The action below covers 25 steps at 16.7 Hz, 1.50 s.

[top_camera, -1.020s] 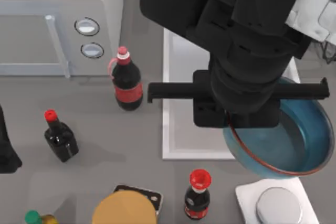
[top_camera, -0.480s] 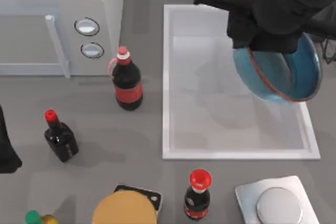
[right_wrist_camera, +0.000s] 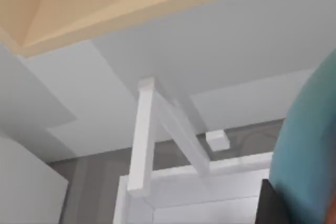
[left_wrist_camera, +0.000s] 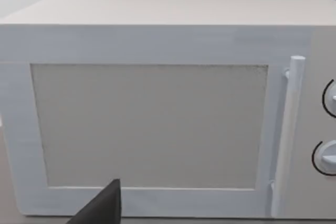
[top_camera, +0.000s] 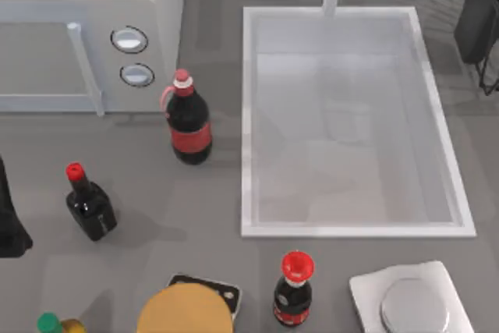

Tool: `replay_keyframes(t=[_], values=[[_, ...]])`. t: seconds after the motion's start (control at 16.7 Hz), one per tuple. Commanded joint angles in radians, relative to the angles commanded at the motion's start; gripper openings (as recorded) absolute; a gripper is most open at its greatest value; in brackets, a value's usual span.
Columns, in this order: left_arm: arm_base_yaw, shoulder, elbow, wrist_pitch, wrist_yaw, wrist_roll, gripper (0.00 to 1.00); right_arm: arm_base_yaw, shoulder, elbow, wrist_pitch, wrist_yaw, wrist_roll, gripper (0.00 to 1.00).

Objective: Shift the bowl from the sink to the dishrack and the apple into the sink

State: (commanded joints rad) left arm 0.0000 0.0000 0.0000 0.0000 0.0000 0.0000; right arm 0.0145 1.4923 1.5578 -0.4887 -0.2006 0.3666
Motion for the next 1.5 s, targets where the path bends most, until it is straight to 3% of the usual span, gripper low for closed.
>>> replay_keyframes(t=[0.24, 0.48, 1.02, 1.5], values=[[0.0, 0.0, 0.0, 0.0, 0.0, 0.0, 1.0, -0.269, -0.11, -0.134, 0.311, -0.115, -0.206, 0.0], [0.0, 0.0, 0.0, 0.0, 0.0, 0.0, 1.0, -0.418, -0.177, -0.225, 0.466, -0.188, -0.336, 0.0], [0.0, 0.0, 0.0, 0.0, 0.0, 0.0, 1.0, -0.424, -0.143, -0.253, 0.513, -0.185, -0.348, 0.0], [0.0, 0.0, 0.0, 0.0, 0.0, 0.0, 1.0, -0.374, 0.118, -0.411, 0.984, -0.133, -0.349, 0.0]])
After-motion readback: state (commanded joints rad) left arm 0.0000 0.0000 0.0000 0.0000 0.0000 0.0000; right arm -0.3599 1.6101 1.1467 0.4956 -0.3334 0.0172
